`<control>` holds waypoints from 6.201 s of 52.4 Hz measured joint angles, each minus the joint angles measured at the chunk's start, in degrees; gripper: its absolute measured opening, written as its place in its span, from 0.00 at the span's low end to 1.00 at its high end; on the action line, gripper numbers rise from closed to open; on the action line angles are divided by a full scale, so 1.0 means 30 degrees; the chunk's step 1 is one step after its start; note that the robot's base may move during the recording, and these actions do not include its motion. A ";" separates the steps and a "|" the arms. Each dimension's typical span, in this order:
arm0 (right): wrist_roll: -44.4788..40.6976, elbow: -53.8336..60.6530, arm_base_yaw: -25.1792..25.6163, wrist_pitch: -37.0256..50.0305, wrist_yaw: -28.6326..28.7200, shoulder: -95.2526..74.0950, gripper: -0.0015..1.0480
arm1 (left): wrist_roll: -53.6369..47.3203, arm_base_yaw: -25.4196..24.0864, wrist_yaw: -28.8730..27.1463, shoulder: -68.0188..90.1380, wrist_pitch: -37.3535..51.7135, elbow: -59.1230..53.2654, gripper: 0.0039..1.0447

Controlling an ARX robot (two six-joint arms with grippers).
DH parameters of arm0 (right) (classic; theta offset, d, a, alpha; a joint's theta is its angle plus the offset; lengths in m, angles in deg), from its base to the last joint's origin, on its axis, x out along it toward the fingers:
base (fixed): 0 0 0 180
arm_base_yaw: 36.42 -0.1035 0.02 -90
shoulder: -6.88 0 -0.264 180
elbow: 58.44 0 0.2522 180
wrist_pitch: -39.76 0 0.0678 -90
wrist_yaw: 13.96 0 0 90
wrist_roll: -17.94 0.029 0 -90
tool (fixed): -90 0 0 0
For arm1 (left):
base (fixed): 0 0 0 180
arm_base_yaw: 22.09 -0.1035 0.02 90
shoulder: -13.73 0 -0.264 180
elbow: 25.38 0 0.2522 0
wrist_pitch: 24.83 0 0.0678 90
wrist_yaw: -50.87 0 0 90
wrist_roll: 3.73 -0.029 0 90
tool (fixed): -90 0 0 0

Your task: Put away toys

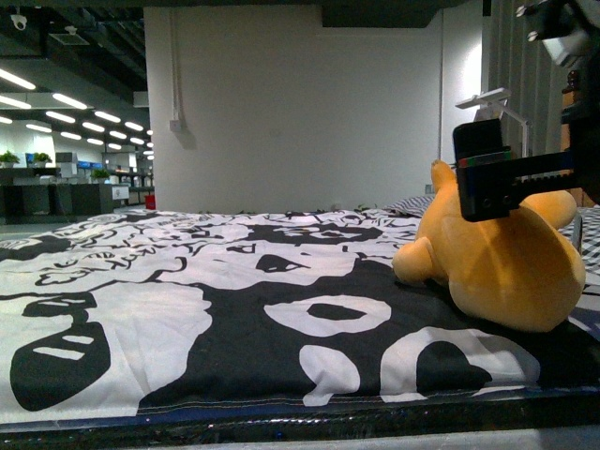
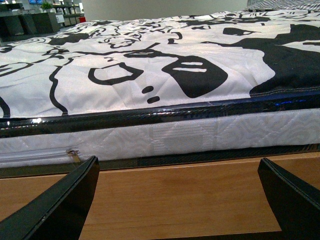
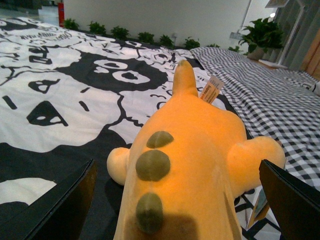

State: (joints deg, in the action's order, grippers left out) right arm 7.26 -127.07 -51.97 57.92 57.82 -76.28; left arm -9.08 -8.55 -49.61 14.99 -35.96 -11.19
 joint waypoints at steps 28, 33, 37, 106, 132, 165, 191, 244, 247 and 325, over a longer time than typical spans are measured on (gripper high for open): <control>-0.1450 -0.1683 0.0554 -0.1894 -0.2346 -0.3257 0.94 | 0.0000 0.0000 0.0000 0.0000 0.0000 0.0000 0.94; -0.0867 -0.1683 0.0568 -0.2368 -0.2361 -0.3315 0.94 | 0.0000 0.0000 0.0000 0.0000 0.0000 0.0000 0.94; -0.0423 -0.1683 0.0539 -0.2922 -0.2244 -0.3351 0.94 | 0.0000 0.0000 0.0000 0.0000 0.0000 0.0000 0.94; 0.5982 0.7562 0.4153 -0.8684 0.6186 1.5693 0.07 | 0.0000 0.0000 0.0000 0.0000 0.0000 0.0000 0.94; 0.6739 1.4535 0.7460 -0.8102 0.9187 2.4290 0.07 | 0.0000 0.0000 0.0000 0.0000 0.0000 0.0000 0.94; 0.6601 1.7799 0.4954 -0.6929 0.8196 2.6454 0.07 | 0.0000 0.0000 0.0000 0.0000 0.0000 0.0000 0.94; 0.6193 1.7894 0.4889 -0.7009 0.7992 2.6527 0.07 | 0.0000 0.0000 0.0000 0.0000 0.0000 0.0000 0.94; 0.6178 1.7930 0.4925 -0.7023 0.7941 2.6600 0.07 | -0.0007 0.0022 -0.0015 0.0000 0.0036 0.0000 0.94; 0.6186 1.7930 0.4925 -0.7023 0.7978 2.6607 0.07 | -0.0015 0.0022 0.0029 0.0000 0.0036 0.0000 0.94; 0.6178 1.7930 0.4962 -0.7023 0.8000 2.6629 0.07 | -0.0029 0.0044 0.0000 -0.0007 0.0036 0.0000 0.94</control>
State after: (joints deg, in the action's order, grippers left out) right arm 25.79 -73.28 -37.09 36.85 81.82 3.61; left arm -9.17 -8.41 -49.61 14.97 -35.85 -11.19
